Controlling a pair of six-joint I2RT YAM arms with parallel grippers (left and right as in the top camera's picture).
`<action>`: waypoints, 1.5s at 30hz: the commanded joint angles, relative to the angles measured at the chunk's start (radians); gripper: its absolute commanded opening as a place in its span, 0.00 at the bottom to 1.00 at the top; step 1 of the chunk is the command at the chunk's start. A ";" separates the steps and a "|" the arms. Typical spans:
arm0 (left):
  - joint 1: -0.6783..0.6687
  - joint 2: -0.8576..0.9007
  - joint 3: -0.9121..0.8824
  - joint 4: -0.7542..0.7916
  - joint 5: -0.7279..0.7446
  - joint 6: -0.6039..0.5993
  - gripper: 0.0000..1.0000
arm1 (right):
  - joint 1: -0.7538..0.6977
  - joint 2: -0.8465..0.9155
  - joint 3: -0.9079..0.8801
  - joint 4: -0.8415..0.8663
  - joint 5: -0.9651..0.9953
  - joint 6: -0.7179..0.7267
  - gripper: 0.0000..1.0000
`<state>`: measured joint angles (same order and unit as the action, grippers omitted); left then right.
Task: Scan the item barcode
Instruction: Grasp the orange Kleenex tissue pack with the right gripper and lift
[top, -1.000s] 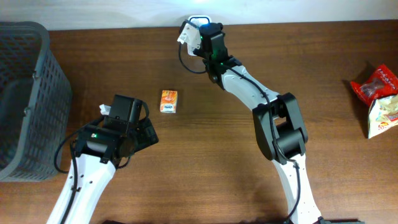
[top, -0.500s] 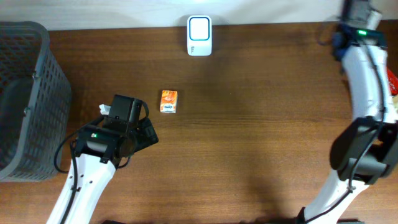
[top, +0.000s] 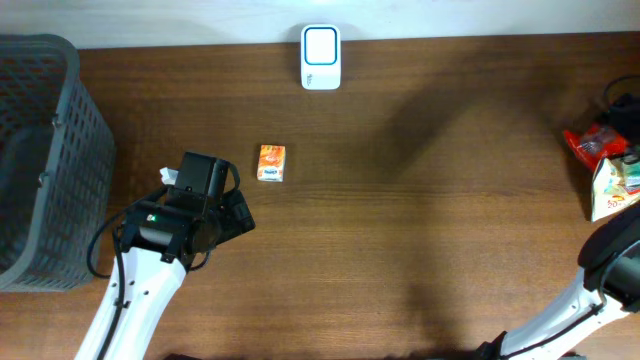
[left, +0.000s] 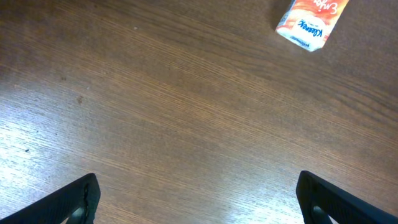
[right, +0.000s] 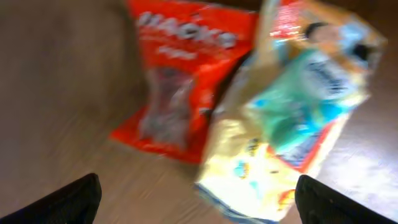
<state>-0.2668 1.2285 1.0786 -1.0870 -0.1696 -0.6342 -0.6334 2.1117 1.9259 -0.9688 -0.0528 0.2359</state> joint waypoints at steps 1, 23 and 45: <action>0.001 -0.003 0.005 0.001 -0.011 -0.013 0.99 | 0.060 0.002 -0.005 -0.023 -0.542 -0.230 0.99; 0.001 -0.003 0.005 0.001 -0.011 -0.013 0.99 | 1.167 0.319 -0.005 0.321 -0.467 0.383 0.48; 0.001 -0.003 0.005 0.001 -0.011 -0.013 0.99 | 0.962 0.262 0.309 0.154 0.199 -0.032 0.04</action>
<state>-0.2668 1.2289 1.0786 -1.0870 -0.1696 -0.6342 0.3183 2.4393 2.1246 -0.8856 -0.3069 0.2974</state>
